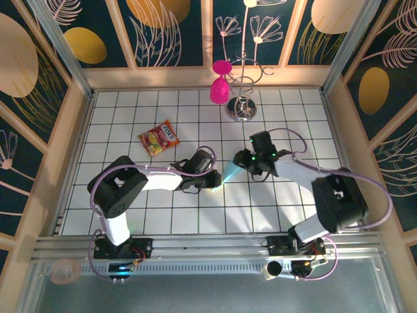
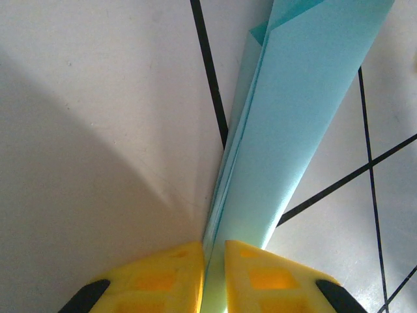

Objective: Fold a paper plane with a square sheet of paper (pick it up from the middle)
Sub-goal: Fold the wing for the fifth time at the center of the table.

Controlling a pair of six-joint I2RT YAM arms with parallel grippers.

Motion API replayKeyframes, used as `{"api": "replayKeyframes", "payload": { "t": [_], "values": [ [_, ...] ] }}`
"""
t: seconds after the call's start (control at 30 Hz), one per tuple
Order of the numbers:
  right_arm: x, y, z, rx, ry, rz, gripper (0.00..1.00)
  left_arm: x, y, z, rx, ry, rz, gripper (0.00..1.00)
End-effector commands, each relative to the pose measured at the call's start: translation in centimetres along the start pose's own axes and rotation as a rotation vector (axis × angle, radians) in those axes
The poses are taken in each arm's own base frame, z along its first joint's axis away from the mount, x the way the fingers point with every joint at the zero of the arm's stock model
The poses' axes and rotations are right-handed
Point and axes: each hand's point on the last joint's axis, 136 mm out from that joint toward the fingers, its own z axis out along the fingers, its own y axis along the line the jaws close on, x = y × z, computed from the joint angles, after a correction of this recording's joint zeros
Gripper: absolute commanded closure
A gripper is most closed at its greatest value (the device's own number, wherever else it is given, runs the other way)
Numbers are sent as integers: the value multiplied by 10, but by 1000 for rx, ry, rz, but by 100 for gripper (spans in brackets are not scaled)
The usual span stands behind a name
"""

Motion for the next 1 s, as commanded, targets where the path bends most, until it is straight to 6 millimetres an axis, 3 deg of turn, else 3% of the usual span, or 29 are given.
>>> {"api": "replayKeyframes", "payload": {
  "t": [0.0,0.17,0.33,0.63,0.97],
  "values": [
    [1,24,-12,-128,-19,-74,55,17,38,17,-135,47,-11,82],
    [25,44,-1,-236,62,-112,66,17,38,16,-137,44,-11,83],
    [32,42,16,-244,103,-97,77,17,38,15,-135,40,-11,84],
    [40,28,39,-207,159,-75,81,18,38,15,-134,44,-12,86],
    [46,18,49,-176,182,-64,83,19,40,16,-138,48,-17,88]
  ]
}}
